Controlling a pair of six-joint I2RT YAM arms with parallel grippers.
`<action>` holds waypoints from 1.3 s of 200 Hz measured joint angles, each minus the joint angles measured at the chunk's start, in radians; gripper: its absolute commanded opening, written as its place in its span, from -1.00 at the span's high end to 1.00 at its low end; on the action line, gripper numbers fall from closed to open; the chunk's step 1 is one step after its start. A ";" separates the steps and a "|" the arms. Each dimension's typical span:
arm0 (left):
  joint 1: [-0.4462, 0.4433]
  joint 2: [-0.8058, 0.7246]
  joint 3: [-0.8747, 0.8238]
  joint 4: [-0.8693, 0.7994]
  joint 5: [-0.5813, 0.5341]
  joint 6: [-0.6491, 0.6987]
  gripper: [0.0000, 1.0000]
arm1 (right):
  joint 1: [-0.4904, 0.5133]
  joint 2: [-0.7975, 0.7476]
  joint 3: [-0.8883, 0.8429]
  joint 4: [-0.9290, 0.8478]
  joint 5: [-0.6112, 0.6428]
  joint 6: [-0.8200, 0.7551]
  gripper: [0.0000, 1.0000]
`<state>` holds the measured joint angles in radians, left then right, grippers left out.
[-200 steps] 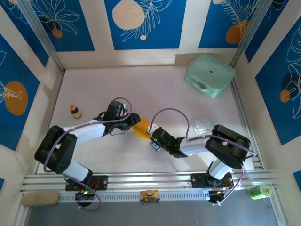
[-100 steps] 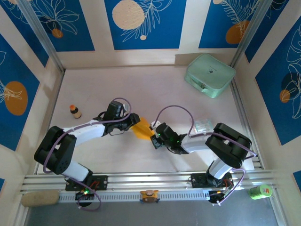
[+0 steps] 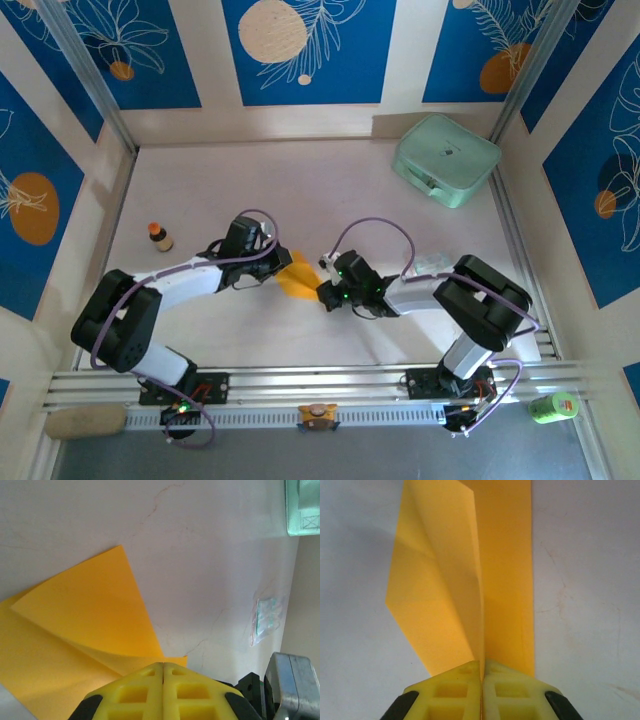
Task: Fold a paper plane with a square sheet of paper (pick it up from the middle)
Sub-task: Fourth fold the wing at the center of the table.
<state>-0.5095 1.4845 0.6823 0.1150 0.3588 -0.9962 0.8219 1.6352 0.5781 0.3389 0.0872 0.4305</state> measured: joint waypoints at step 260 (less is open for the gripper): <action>-0.032 0.176 -0.008 0.202 0.059 -0.047 1.00 | -0.123 0.097 0.104 -0.080 -0.314 0.326 0.83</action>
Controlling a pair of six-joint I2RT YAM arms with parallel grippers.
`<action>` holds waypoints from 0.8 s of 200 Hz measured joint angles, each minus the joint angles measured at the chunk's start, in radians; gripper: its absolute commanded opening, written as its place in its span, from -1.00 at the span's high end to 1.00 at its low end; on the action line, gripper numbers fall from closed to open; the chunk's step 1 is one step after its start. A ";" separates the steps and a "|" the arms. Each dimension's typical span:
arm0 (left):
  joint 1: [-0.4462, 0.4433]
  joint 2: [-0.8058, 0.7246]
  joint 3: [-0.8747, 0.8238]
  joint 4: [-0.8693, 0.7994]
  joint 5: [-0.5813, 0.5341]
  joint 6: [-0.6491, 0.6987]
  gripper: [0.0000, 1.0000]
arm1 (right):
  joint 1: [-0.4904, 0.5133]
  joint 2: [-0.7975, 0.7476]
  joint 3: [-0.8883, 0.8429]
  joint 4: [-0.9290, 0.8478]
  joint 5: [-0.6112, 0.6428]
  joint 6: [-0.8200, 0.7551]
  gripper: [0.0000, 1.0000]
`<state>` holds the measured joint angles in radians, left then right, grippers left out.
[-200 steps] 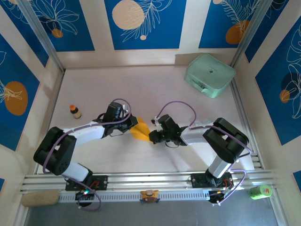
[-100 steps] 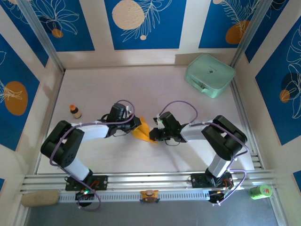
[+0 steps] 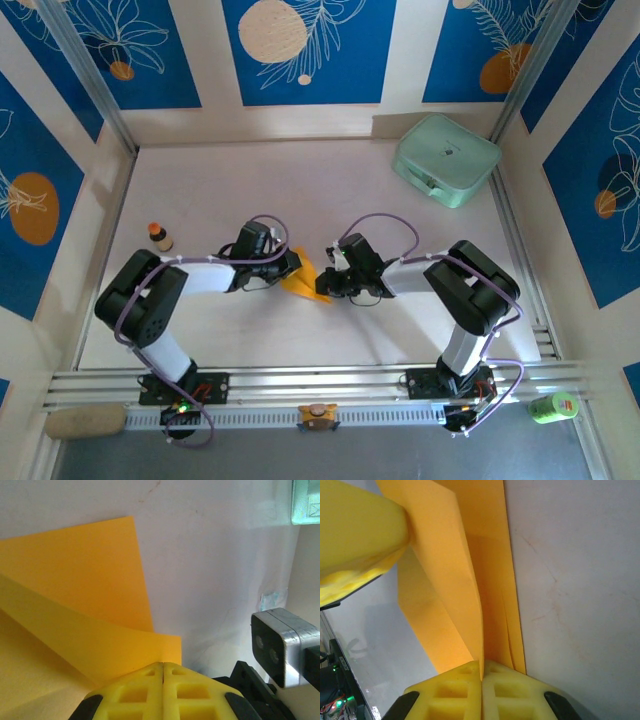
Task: Fold a paper plane with a square sheet of paper (pick it up from the middle)
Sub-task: Fourth fold the wing at the center of the table.
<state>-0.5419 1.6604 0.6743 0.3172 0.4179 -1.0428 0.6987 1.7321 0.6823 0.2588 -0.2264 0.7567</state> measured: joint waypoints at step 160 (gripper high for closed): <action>-0.003 0.028 -0.005 -0.021 -0.034 0.006 1.00 | -0.023 0.000 0.006 -0.032 -0.082 -0.012 0.84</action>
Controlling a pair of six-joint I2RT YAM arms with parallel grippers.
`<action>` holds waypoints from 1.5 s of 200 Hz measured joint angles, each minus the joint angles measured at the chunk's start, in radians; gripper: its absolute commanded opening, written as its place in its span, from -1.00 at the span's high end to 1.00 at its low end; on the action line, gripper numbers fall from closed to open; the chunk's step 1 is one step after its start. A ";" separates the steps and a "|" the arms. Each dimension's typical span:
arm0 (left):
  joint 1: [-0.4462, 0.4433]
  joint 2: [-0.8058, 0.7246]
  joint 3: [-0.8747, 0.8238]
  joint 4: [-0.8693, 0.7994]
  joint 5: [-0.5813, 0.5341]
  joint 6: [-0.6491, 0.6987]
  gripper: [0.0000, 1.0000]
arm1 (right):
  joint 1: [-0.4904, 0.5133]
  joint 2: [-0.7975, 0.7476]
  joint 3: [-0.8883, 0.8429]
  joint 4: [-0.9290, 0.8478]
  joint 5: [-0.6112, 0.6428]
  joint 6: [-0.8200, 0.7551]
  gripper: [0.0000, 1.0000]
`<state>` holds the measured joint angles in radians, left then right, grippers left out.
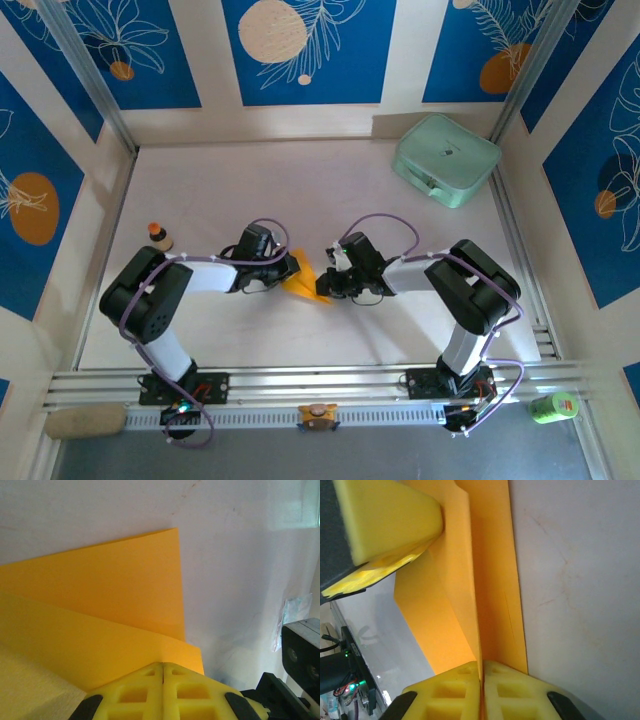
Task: Fold a paper plane with a square sheet of paper (pick it up from the middle)
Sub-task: Fourth fold the wing at the center of the table.
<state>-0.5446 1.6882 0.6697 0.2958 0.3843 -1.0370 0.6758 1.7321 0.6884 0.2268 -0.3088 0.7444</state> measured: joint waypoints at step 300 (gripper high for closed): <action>0.000 0.018 -0.009 0.038 0.027 0.048 0.66 | -0.027 0.027 0.105 -0.116 -0.099 -0.023 0.80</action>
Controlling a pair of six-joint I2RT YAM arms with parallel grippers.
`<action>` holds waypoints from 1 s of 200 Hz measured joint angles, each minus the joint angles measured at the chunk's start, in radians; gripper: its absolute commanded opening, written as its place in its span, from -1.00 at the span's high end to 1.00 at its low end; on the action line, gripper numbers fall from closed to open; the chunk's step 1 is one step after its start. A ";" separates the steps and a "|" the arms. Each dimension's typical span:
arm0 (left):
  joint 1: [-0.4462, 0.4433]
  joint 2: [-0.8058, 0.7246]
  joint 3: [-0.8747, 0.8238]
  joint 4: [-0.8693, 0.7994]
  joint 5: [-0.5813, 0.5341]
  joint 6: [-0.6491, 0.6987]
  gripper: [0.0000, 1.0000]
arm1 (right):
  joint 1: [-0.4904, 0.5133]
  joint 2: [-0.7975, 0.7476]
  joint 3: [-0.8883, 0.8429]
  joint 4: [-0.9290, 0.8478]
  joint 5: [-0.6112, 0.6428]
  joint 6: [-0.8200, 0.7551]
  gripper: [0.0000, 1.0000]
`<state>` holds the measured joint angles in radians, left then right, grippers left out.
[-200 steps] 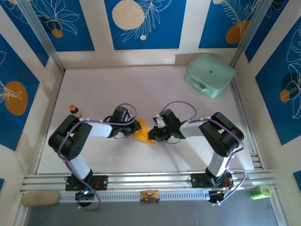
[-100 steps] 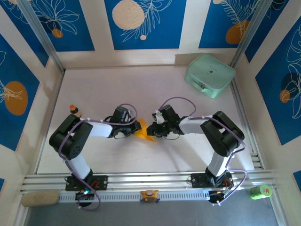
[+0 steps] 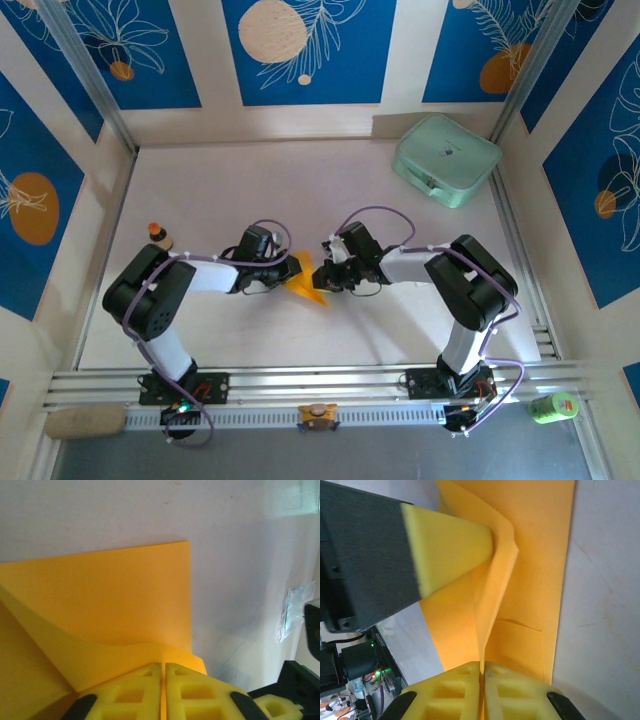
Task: Fold a paper plane with a square sheet of paper (pick it up from the middle)
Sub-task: Fourth fold the wing at the center of the table.
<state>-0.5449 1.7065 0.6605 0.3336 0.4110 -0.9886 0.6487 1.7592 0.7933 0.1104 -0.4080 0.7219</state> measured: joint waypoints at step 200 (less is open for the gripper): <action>-0.001 -0.246 -0.127 -0.057 -0.072 -0.023 -0.35 | 0.061 -0.130 -0.057 -0.008 0.140 -0.092 0.81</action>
<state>-0.5457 1.4609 0.5335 0.2764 0.3386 -1.0115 0.7101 1.6287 0.7364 0.1024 -0.2680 0.6300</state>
